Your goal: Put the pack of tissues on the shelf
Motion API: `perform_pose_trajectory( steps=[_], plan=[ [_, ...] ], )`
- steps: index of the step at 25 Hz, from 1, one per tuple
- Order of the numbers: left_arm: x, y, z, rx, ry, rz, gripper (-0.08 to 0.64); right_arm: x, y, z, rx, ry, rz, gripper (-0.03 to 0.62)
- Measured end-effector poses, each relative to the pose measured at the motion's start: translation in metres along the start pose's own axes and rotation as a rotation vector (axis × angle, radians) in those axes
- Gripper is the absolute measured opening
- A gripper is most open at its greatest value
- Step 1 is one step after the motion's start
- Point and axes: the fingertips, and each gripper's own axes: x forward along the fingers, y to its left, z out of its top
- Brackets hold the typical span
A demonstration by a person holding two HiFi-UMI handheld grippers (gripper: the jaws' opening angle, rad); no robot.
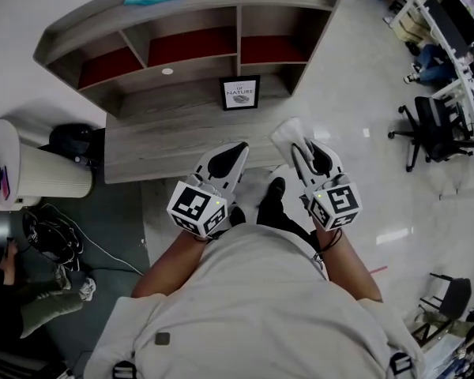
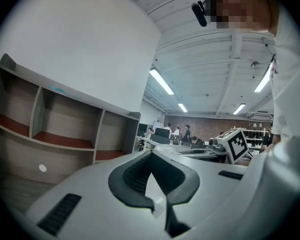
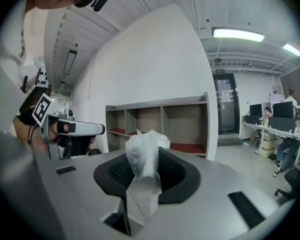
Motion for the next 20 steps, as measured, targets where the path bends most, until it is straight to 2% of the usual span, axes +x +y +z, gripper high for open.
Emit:
perform_pose_trajectory(
  steps=[9,20],
  plan=[
    [0.023,0.035,0.007,0.014,-0.011,0.087,0.015,0.061,-0.022,0.009,-0.026,0.01,0.109,0.121],
    [0.092,0.09,0.009,-0.002,-0.001,0.212,0.015,0.148,-0.092,0.021,-0.063,0.04,0.208,0.123]
  ],
)
